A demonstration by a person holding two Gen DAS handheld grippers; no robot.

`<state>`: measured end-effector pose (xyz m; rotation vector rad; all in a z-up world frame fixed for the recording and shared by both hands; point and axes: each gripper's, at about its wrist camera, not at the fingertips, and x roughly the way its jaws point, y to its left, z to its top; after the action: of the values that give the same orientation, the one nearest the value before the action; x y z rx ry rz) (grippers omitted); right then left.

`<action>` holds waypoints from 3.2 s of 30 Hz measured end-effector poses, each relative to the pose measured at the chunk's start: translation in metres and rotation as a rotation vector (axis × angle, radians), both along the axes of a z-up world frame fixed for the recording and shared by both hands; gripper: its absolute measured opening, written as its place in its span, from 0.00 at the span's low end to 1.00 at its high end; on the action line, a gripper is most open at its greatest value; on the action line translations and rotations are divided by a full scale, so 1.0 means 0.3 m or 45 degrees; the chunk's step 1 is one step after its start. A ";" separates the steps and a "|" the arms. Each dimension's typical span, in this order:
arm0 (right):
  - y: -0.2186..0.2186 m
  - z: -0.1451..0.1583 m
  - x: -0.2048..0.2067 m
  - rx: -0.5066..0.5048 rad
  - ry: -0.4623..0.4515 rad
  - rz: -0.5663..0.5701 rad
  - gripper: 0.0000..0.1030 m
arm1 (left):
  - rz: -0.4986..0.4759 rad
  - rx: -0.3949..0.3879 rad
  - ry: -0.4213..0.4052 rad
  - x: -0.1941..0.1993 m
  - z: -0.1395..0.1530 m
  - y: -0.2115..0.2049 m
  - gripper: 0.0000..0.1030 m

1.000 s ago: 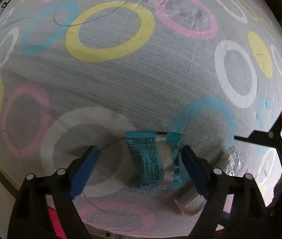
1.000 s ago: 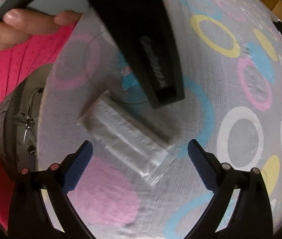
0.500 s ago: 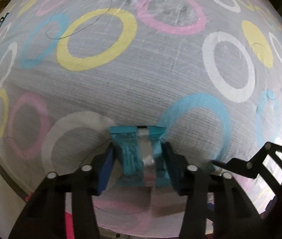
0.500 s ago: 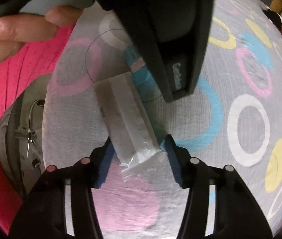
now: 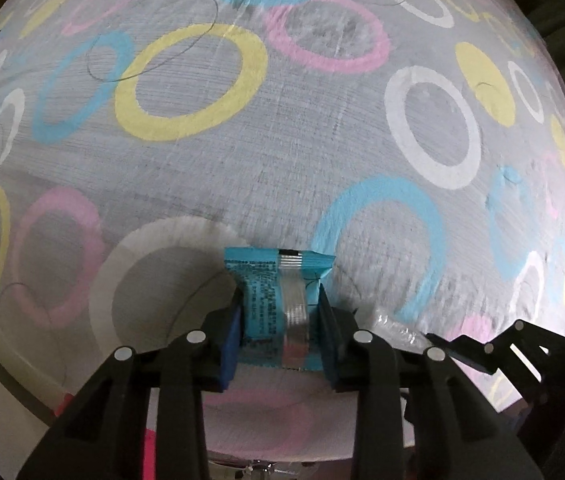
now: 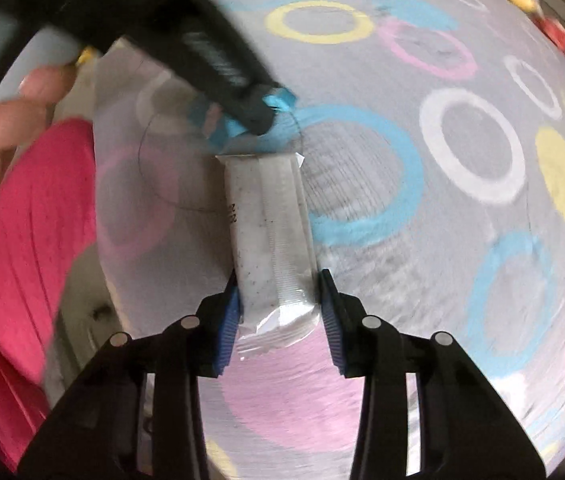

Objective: Collect trash
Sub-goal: 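Carry the blue packet and clear sachet down over the white plastic bag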

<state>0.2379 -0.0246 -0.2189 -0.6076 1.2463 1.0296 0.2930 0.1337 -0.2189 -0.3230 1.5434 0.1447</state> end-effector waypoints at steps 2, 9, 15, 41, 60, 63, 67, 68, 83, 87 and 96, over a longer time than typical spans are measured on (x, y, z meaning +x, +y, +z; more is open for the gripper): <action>-0.014 0.006 -0.009 -0.005 -0.018 -0.060 0.36 | -0.009 -0.003 -0.007 -0.037 0.013 0.030 0.31; -0.096 0.124 -0.069 0.040 -0.140 -0.259 0.36 | -0.094 0.002 -0.057 -0.142 0.092 0.074 0.31; -0.146 0.290 -0.144 0.112 -0.239 -0.426 0.36 | -0.201 0.010 -0.135 -0.258 0.203 0.033 0.31; -0.325 0.484 -0.667 0.217 -0.358 -0.733 0.36 | -0.524 0.057 -0.253 -0.775 0.324 -0.330 0.31; -0.392 0.297 -0.855 0.188 -0.233 -0.873 0.36 | -0.634 0.027 -0.184 -0.923 0.130 -0.425 0.31; -0.402 0.260 -0.862 0.172 -0.209 -0.888 0.36 | -0.602 0.039 -0.144 -0.921 0.083 -0.427 0.31; -0.413 0.192 -0.861 0.149 -0.161 -0.908 0.36 | -0.609 0.027 -0.104 -0.917 0.024 -0.444 0.31; -0.414 0.177 -0.862 0.141 -0.154 -0.909 0.36 | -0.614 0.034 -0.101 -0.916 0.011 -0.451 0.31; -0.424 -0.064 -0.812 0.015 0.043 -0.932 0.36 | -0.616 -0.009 0.045 -0.896 -0.195 -0.504 0.31; -0.421 -0.130 -0.784 -0.021 0.104 -0.935 0.36 | -0.611 -0.019 0.095 -0.890 -0.252 -0.504 0.31; -0.389 -0.245 -0.732 -0.077 0.210 -0.945 0.36 | -0.557 -0.047 0.222 -0.867 -0.374 -0.493 0.31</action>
<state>0.0183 -0.1414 -0.2925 -0.0711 1.4874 0.4221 0.0329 -0.0141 -0.3311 0.0044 1.7551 -0.2037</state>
